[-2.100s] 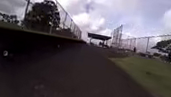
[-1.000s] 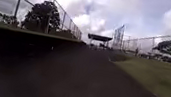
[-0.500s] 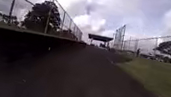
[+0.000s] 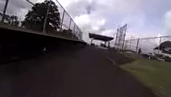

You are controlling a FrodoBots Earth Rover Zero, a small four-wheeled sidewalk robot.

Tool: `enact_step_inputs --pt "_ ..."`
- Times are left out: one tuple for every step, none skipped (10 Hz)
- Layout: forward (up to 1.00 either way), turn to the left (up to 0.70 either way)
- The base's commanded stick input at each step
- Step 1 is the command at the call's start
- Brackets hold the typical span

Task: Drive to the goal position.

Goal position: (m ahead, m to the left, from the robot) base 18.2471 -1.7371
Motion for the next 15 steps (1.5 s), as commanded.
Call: enact_step_inputs --pt "0.85 0.0" --pt "0.85 0.0" --pt "0.85 0.0" --pt "0.85 0.0" --pt "0.85 0.0" --pt "0.85 0.0" --pt "0.85 0.0" --pt "0.85 0.0" --pt "0.85 0.0" --pt "0.85 0.0" --pt "0.85 0.03" --pt "0.85 0.14" --pt "0.85 0.16" --pt "0.85 0.05" --pt "0.85 0.0"
